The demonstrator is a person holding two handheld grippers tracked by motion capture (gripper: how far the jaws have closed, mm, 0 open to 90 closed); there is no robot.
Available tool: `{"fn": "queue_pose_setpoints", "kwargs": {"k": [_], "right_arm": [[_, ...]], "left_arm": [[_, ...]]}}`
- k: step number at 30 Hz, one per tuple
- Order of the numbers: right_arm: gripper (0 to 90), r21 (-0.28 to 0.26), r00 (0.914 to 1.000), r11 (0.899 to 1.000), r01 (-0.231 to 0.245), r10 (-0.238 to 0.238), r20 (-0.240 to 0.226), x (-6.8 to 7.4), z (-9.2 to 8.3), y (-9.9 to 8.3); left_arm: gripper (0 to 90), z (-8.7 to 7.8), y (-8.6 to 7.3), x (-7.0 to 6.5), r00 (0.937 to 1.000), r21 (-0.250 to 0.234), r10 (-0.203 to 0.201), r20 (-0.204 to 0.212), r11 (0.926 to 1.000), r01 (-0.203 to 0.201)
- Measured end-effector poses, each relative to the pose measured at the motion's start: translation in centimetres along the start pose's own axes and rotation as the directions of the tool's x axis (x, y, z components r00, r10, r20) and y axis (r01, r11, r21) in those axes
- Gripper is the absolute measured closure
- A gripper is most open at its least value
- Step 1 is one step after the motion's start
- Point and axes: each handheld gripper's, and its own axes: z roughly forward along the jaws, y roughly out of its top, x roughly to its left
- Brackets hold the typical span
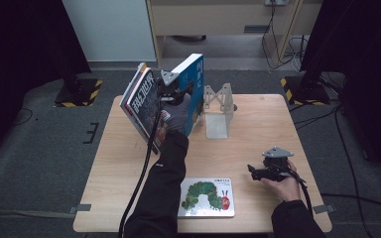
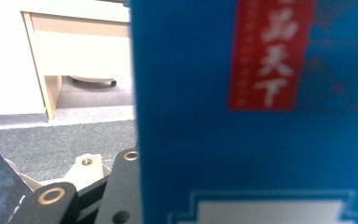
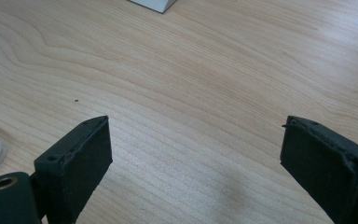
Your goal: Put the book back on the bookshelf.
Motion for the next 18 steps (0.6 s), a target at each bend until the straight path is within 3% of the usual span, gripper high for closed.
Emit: {"fn": "queue_pose_setpoints", "kwargs": {"k": [9, 18], "right_arm": [[9.6, -0.004, 1.0, 1.0, 0.0, 0.0, 0.0, 0.0, 0.0, 0.0], [9.8, -0.007, 1.0, 1.0, 0.008, -0.008, 0.001, 0.1, 0.0, 0.0]], "left_arm": [[61.2, 1.4, -1.4, 0.0, 0.9999, 0.024, -0.009, -0.011, 0.9997, 0.009], [61.2, 2.1, -3.8, 0.5, 0.9987, 0.056, -0.049, -0.013, 0.9972, 0.05]]}}
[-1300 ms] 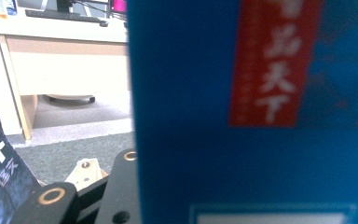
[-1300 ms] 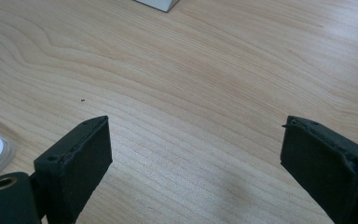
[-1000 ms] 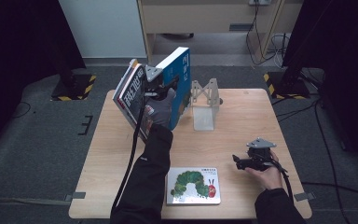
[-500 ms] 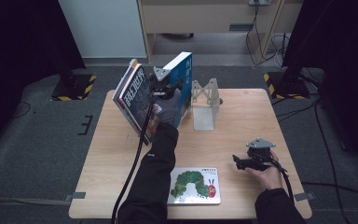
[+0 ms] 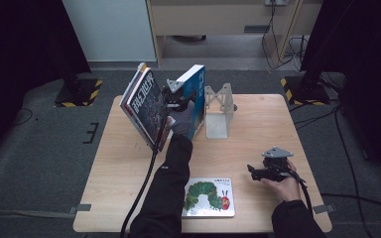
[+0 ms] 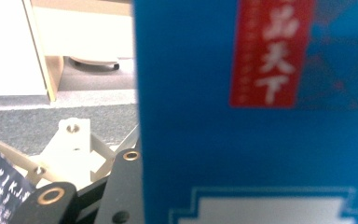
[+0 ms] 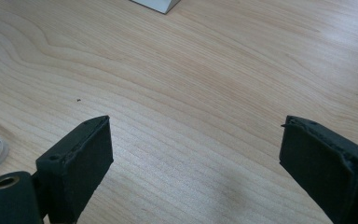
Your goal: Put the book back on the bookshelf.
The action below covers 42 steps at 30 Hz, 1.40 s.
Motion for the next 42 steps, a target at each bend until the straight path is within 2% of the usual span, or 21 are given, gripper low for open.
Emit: {"fn": "queue_pose_setpoints", "kwargs": {"k": [6, 13, 16, 24, 30, 36, 42], "right_arm": [[9.9, -0.001, 1.0, 1.0, 0.008, -0.008, -0.002, 0.0, 0.0, 0.0], [9.9, -0.006, 1.0, 1.0, 0.005, -0.006, -0.004, 0.1, -0.1, 0.0], [9.9, -0.009, 1.0, 1.0, 0.008, -0.008, 0.001, 0.1, -0.2, 0.1], [9.9, -0.009, 0.9999, 1.0, 0.01, -0.01, 0.003, 0.1, -0.2, 0.1], [9.9, -0.005, 0.9999, 1.0, 0.014, -0.014, 0.002, 0.1, -0.2, 0.1], [9.9, -0.004, 0.9999, 1.0, 0.016, -0.016, 0.005, 0.1, -0.1, 0.1], [9.9, -0.001, 0.9999, 1.0, 0.015, -0.015, 0.008, 0.1, -0.2, 0.1]], "left_arm": [[61.0, -0.4, -0.6, 0.0, 0.9998, -0.026, 0.017, -0.005, 0.9995, -0.017], [60.1, -1.0, -2.0, -1.1, 0.9987, -0.064, 0.049, -0.01, 0.9967, -0.05], [59.8, -1.4, -2.4, -1.3, 0.9982, -0.063, 0.059, -0.011, 0.9963, -0.059], [59.3, -2.5, -3.4, -1.0, 0.9975, -0.067, 0.068, -0.019, 0.9954, -0.069], [58.5, -3.1, -4.4, -0.3, 0.9965, -0.067, 0.075, -0.036, 0.9948, -0.077], [58.4, -3.6, -4.6, 0.3, 0.9964, -0.075, 0.083, -0.017, 0.9936, -0.084], [57.3, -4.1, -5.2, 0.2, 0.9949, -0.083, 0.091, 0.043, 0.9927, -0.087]]}}
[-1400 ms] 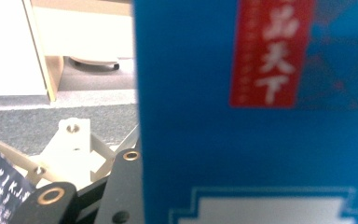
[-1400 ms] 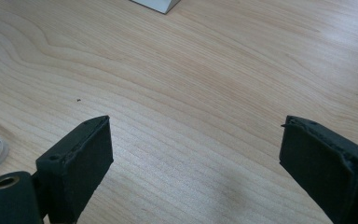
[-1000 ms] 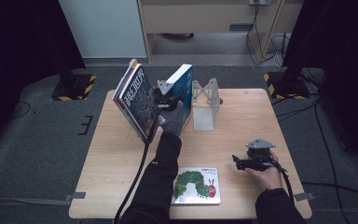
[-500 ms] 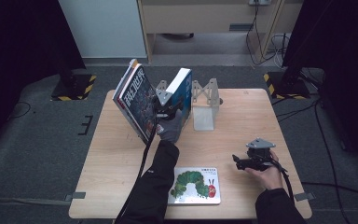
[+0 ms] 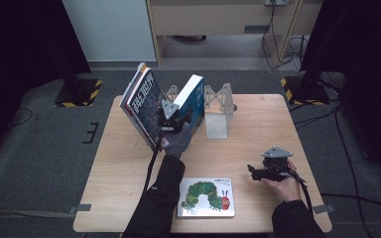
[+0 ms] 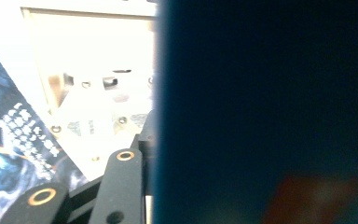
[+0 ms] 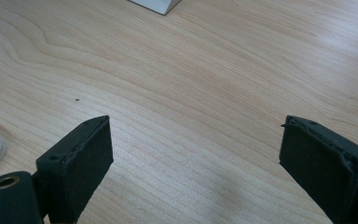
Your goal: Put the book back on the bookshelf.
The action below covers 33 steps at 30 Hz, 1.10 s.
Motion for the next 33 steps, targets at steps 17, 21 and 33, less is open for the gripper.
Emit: {"fn": "queue_pose_setpoints", "kwargs": {"k": [17, 21, 33], "right_arm": [[9.9, 0.01, 0.9999, 1.0, 0.014, -0.014, 0.002, 0.1, 0.0, 0.0], [9.9, 0.011, 0.9999, 1.0, 0.016, -0.016, 0.002, 0.0, 0.1, 0.0], [9.9, 0.01, 0.9999, 1.0, 0.012, -0.012, 0.0, 0.1, 0.2, 0.0]], "left_arm": [[57.6, -2.5, -1.6, 0.3, 0.9998, 0.001, -0.006, 0.021, 1.0, 0.006], [59.1, -2.4, -1.1, 0.1, 1.0, 0.036, -0.002, -0.003, 0.9993, 0.002], [60.8, -1.7, -0.4, -0.2, 0.997, 0.063, -0.045, -0.063, 0.9968, 0.049]]}}
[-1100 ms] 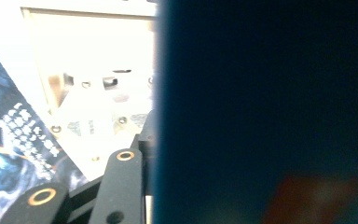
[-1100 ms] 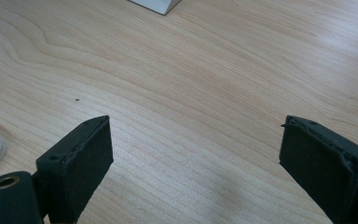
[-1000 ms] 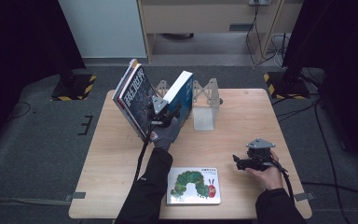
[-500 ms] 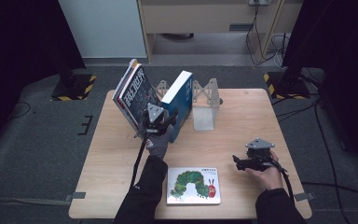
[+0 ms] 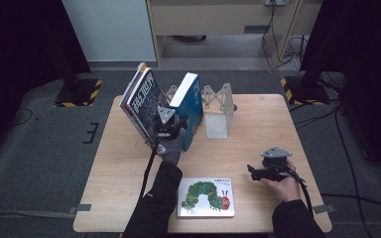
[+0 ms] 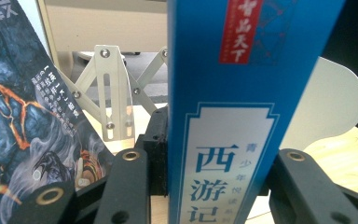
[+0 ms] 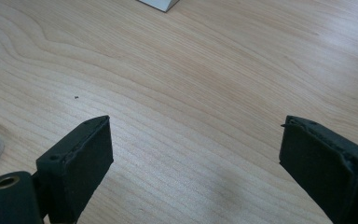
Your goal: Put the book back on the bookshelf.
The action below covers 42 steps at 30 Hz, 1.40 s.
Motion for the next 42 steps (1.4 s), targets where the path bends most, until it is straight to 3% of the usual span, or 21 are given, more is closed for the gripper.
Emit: {"fn": "queue_pose_setpoints", "kwargs": {"k": [11, 19, 31, 42], "right_arm": [[9.9, -0.002, 1.0, 1.0, -0.005, 0.005, -0.006, 0.0, -0.1, 0.0], [9.9, -0.002, 1.0, 1.0, 0.005, -0.005, -0.004, 0.1, -0.1, 0.0], [10.0, -0.001, 1.0, 1.0, 0.006, -0.006, -0.005, 0.1, -0.1, 0.0], [10.0, -0.003, 0.9999, 1.0, 0.011, -0.011, -0.005, 0.0, 0.0, 0.1]], "left_arm": [[60.4, 1.3, 0.2, -1.3, 0.9999, 0.002, -0.002, -0.016, 1.0, 0.002], [56.9, 0.7, -0.9, -1.1, 0.9977, -0.051, 0.042, 0.054, 0.998, -0.039], [57.7, -0.6, -2.3, -0.8, 0.9959, -0.068, 0.045, 0.078, 0.9969, -0.039], [59.2, 0.0, -1.2, -2.0, 0.9981, 0.002, 0.043, 0.044, 0.9991, -0.043]]}}
